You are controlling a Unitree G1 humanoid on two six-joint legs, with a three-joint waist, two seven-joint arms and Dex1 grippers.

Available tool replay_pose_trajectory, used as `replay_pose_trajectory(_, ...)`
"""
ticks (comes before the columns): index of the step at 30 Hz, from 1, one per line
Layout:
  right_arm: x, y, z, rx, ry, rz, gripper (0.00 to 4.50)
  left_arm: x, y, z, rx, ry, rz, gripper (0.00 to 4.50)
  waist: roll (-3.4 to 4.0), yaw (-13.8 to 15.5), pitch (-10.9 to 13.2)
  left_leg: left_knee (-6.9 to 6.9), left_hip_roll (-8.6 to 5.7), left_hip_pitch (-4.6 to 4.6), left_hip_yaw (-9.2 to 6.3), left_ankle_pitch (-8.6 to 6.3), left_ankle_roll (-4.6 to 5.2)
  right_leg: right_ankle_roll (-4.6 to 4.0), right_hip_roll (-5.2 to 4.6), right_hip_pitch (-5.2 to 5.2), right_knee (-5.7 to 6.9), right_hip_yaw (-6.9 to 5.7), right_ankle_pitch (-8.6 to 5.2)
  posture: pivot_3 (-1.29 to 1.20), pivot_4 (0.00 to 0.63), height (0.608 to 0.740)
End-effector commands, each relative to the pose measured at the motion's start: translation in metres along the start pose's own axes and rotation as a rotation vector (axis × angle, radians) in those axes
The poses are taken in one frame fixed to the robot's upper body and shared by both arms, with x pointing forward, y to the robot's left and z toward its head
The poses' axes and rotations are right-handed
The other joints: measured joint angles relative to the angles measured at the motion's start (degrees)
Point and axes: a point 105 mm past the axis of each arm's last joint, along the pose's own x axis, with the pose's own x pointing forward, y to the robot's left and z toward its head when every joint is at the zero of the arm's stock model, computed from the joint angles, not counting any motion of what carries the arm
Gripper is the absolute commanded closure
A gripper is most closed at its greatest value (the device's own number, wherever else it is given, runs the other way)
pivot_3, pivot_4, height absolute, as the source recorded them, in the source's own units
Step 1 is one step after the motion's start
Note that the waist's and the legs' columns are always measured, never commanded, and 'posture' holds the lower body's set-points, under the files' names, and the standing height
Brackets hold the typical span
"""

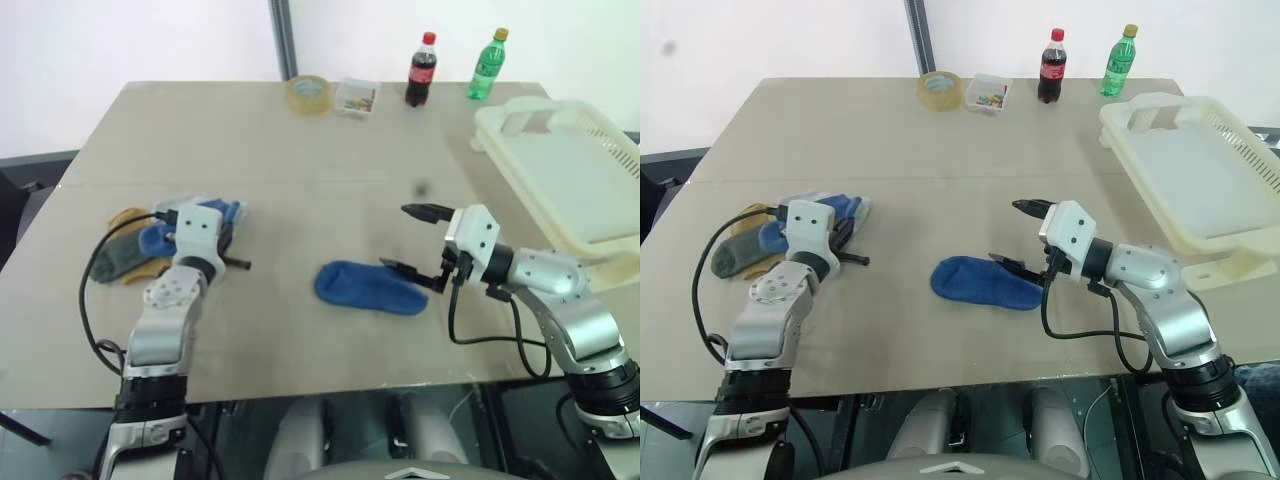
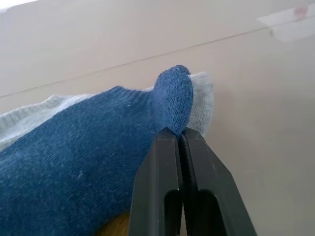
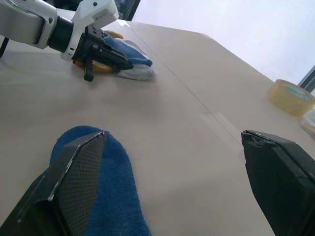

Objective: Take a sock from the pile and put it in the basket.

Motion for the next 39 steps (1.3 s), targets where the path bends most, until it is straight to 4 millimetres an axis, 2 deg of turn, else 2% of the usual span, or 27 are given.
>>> replay_pose_trajectory(1, -0.005, -0.007, 0.013, -0.041, -0.029, -0.029, 0.0, -0.005, -0.005, 0.035, 0.006, -0.14, -0.037, 4.47, 0.0, 0.03, 0.0, 0.0, 0.0, 0.0, 0.0, 0.0, 0.0, 0.0, 0.0, 0.0, 0.0, 0.0, 0.0, 0.0, 0.15, 0.74)
replay_pose_trajectory(12, -0.004, -0.008, 0.011, -0.032, -0.028, -0.051, 0.0, -0.003, -0.012, 0.045, -0.03, -0.158, -0.07, 4.47, 0.0, 0.13, 0.0, 0.0, 0.0, 0.0, -0.01, 0.0, 0.0, 0.0, 0.02, 0.0, 0.0, 0.0, 0.0, 0.0, 0.15, 0.74)
replay_pose_trajectory(16, -0.005, -0.008, 0.011, -0.032, -0.026, -0.057, 0.0, 0.0, -0.008, 0.031, 0.004, -0.084, -0.051, 4.47, 0.0, 0.09, 0.0, 0.0, -0.01, 0.0, 0.0, 0.0, 0.0, 0.0, 0.03, 0.01, 0.0, 0.01, 0.0, 0.0, 0.15, 0.74)
replay_pose_trajectory(20, -0.006, -0.007, 0.011, -0.034, -0.023, -0.06, 0.0, -0.002, 0.004, 0.004, 0.049, 0.038, -0.01, 4.47, 0.0, -0.09, 0.0, 0.0, 0.0, 0.02, 0.0, 0.0, 0.0, 0.0, 0.08, 0.01, 0.0, 0.01, 0.0, 0.0, 0.15, 0.74)
replay_pose_trajectory(21, -0.006, -0.007, 0.011, -0.035, -0.023, -0.061, 0.0, -0.002, 0.006, 0.002, 0.052, 0.041, -0.005, 3.88, 0.0, -0.13, 0.0, 0.0, 0.0, 0.02, 0.0, 0.0, 0.0, 0.0, 0.08, 0.0, 0.0, 0.01, 0.0, 0.0, 0.15, 0.74)
replay_pose_trajectory(22, -0.006, -0.007, 0.01, -0.035, -0.023, -0.062, 0.0, -0.003, 0.006, 0.003, 0.055, 0.037, -0.01, 3.61, 0.0, -0.14, 0.0, 0.0, 0.01, 0.02, 0.0, 0.0, 0.0, 0.0, 0.08, 0.0, 0.0, 0.01, 0.0, 0.0, 0.15, 0.74)
replay_pose_trajectory(23, -0.006, -0.007, 0.01, -0.035, -0.023, -0.062, 0.0, -0.004, 0.006, 0.004, 0.055, 0.032, -0.013, 3.11, 0.0, -0.13, 0.0, 0.0, 0.01, 0.01, 0.0, 0.0, 0.0, 0.0, 0.07, 0.0, 0.0, 0.02, 0.0, 0.0, 0.15, 0.74)
replay_pose_trajectory(24, -0.006, -0.006, 0.01, -0.035, -0.023, -0.062, 0.0, -0.004, 0.006, 0.006, 0.055, 0.026, -0.016, 2.79, 0.0, -0.06, 0.0, 0.0, 0.01, 0.01, 0.0, 0.0, 0.0, 0.0, 0.06, 0.0, 0.0, 0.02, 0.0, 0.0, 0.15, 0.74)
replay_pose_trajectory(27, -0.005, -0.006, 0.01, -0.035, -0.023, -0.06, 0.0, -0.003, 0.007, 0.013, 0.061, -0.005, -0.002, 1.49, 0.0, 0.03, 0.0, 0.01, 0.01, 0.02, -0.01, 0.0, 0.0, 0.0, 0.05, 0.01, 0.0, 0.01, 0.0, 0.0, 0.15, 0.74)
replay_pose_trajectory(28, -0.005, -0.006, 0.01, -0.035, -0.023, -0.059, 0.0, -0.002, 0.006, 0.016, 0.059, -0.019, 0.0, 0.91, 0.0, 0.02, 0.0, 0.01, 0.01, 0.02, -0.01, 0.0, 0.0, 0.0, 0.05, 0.01, 0.0, 0.01, 0.0, 0.0, 0.15, 0.74)
replay_pose_trajectory(30, -0.005, -0.007, 0.01, -0.036, -0.024, -0.057, 0.0, -0.001, 0.004, 0.02, 0.053, -0.036, -0.002, 0.32, 0.0, 0.01, 0.0, 0.01, 0.01, 0.02, -0.01, 0.0, 0.0, 0.0, 0.04, 0.01, 0.0, 0.01, 0.0, 0.0, 0.15, 0.74)
replay_pose_trajectory(38, -0.004, -0.008, 0.01, -0.042, -0.022, -0.052, 0.0, 0.009, -0.003, 0.021, 0.021, -0.041, 0.004, 0.32, 0.0, 0.04, 0.0, 0.01, 0.01, 0.01, -0.01, 0.0, 0.0, 0.0, 0.05, 0.01, 0.0, 0.01, 0.0, 0.0, 0.15, 0.74)
replay_pose_trajectory(39, -0.004, -0.008, 0.01, -0.043, -0.021, -0.052, 0.0, 0.011, -0.004, 0.022, 0.016, -0.042, 0.004, 0.57, 0.0, 0.05, 0.0, 0.01, 0.0, 0.01, -0.01, 0.0, 0.0, 0.0, 0.05, 0.01, 0.0, 0.01, 0.0, 0.0, 0.15, 0.74)
